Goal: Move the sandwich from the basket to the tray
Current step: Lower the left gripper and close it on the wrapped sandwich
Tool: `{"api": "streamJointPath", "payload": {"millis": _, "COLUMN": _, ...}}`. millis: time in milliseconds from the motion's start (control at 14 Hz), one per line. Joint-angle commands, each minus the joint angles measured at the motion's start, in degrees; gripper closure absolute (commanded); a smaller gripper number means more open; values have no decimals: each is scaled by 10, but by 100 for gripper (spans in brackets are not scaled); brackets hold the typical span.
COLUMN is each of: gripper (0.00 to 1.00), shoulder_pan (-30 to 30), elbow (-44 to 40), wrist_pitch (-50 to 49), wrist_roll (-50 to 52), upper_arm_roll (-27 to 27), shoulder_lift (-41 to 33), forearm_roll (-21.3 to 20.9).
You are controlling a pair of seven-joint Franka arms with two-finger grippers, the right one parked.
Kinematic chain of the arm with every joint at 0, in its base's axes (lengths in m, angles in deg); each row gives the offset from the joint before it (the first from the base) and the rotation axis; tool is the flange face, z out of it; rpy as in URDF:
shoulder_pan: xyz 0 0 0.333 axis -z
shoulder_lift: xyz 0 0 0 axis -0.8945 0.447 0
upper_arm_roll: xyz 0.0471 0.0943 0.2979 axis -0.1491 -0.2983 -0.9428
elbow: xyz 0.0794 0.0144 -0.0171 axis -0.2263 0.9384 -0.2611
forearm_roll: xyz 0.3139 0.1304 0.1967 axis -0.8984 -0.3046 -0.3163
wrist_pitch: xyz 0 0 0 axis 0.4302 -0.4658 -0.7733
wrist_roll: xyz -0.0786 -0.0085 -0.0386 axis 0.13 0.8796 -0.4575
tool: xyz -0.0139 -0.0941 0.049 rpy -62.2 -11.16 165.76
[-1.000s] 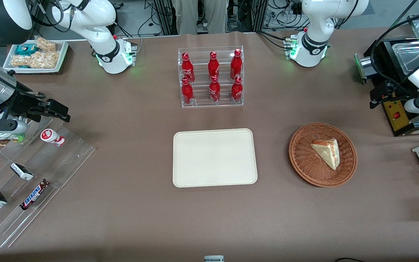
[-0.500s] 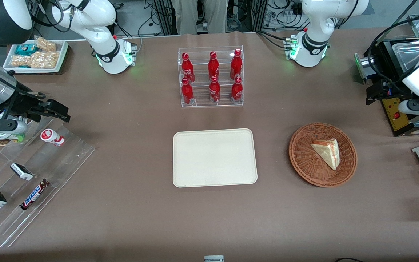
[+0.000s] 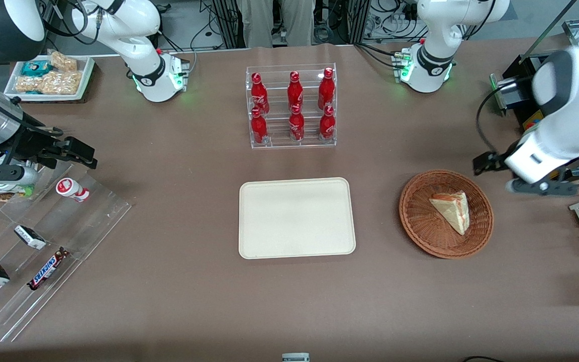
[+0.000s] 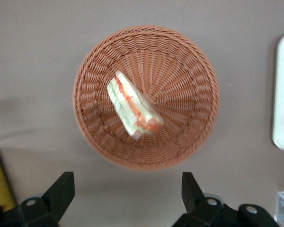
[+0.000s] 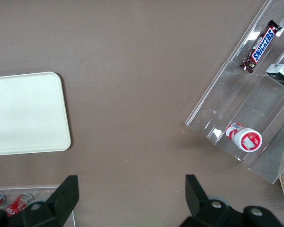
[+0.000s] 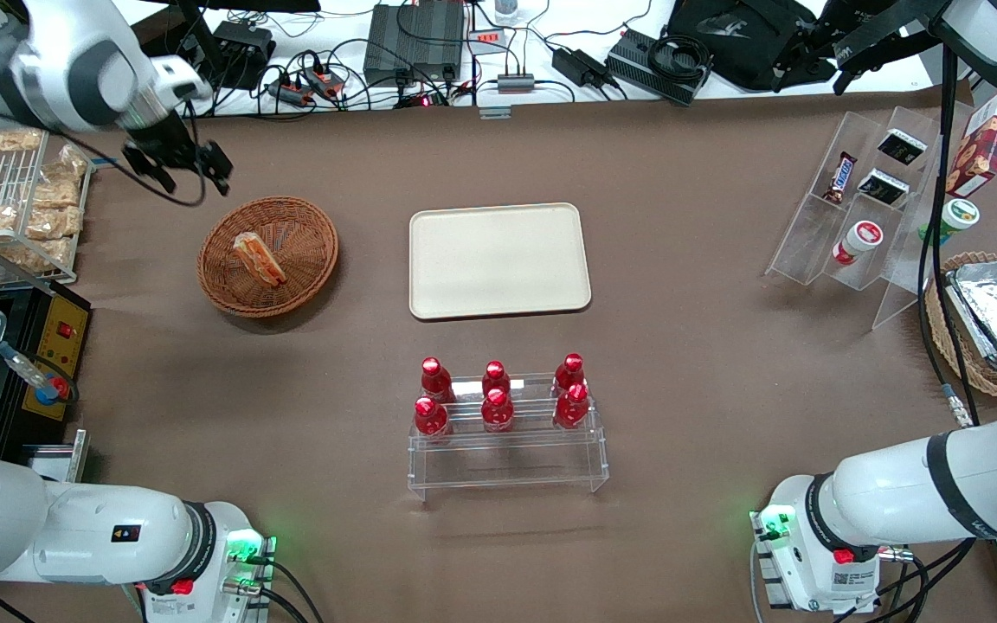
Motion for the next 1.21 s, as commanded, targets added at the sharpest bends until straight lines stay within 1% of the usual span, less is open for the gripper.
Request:
{"api": "streamJointPath", "payload": {"millis": 0, "gripper": 0, "shoulder_pan": -2, "elbow": 128, "wrist_pitch": 162, "wrist_roll": 30, "upper_arm_roll": 3, "shoulder_lift": -16, "forearm_roll": -1}}
{"api": "streamJointPath", "payload": {"millis": 71, "gripper": 0, "shoulder_pan": -2, "elbow": 162, "wrist_pitch": 226, "wrist_roll": 66, "upper_arm_roll": 3, "shoulder_lift": -12, "forearm_roll": 0}}
{"api": "streamJointPath", "payload": {"millis": 143, "gripper": 0, "shoulder_pan": -2, "elbow": 168, "wrist_pitch": 255, "wrist_roll": 132, "upper_arm_roll": 3, "shoulder_lift": 0, "forearm_roll": -1}}
{"api": "streamJointPath", "payload": {"millis": 286, "gripper": 0, "shoulder_pan": 0, "elbow": 162, "wrist_pitch": 269, "wrist_roll": 307, "upper_arm_roll": 4, "shoulder_lift": 24, "forearm_roll": -1}}
{"api": "streamJointPath", "payload": {"millis": 429, "gripper": 0, "shoulder_pan": 4, "elbow": 161, "wrist_pitch": 306, "wrist_roll": 433, "upper_arm_roll": 4, "shoulder_lift": 48, "forearm_roll": -1}}
{"api": "streamJointPath", "payload": {"millis": 500, "gripper": 0, "shoulder_pan": 4, "elbow": 159, "wrist_pitch": 321, "wrist_roll": 465, "upper_arm_roll": 3, "shoulder_lift": 61, "forearm_roll": 0}}
{"api": "streamJointPath", "payload": {"millis": 714, "gripper": 1, "shoulder_pan": 3, "elbow": 158, "wrist_pitch": 362, "wrist_roll": 502, "upper_arm_roll": 3, "shoulder_lift": 103, "forearm_roll": 2}}
{"api": "streamJointPath", "payload": {"millis": 786, "gripper": 17, "shoulder_pan": 3, "elbow": 158, "wrist_pitch": 373, "wrist_roll": 502, "upper_arm_roll": 3, "shoulder_lift": 116, "forearm_roll": 0}}
{"api": "streamJointPath", "payload": {"millis": 929, "gripper": 80, "shoulder_pan": 4, "elbow": 158, "wrist_pitch": 369, "wrist_roll": 495, "upper_arm_roll": 3, "shoulder_lift": 112, "forearm_roll": -1}}
{"api": "streamJointPath", "payload": {"millis": 1000, "gripper": 93, "shoulder_pan": 5, "elbow": 157, "wrist_pitch": 357, "wrist_roll": 493, "upper_arm_roll": 3, "shoulder_lift": 103, "forearm_roll": -2}}
{"api": "streamJointPath", "payload": {"millis": 1071, "gripper": 98, "shoulder_pan": 6, "elbow": 152, "wrist_pitch": 334, "wrist_roll": 492, "upper_arm_roll": 3, "shoulder_lift": 96, "forearm_roll": -9}}
{"api": "streamJointPath", "payload": {"millis": 1143, "gripper": 100, "shoulder_pan": 9, "elbow": 134, "wrist_pitch": 290, "wrist_roll": 485, "upper_arm_roll": 4, "shoulder_lift": 90, "forearm_roll": -24}}
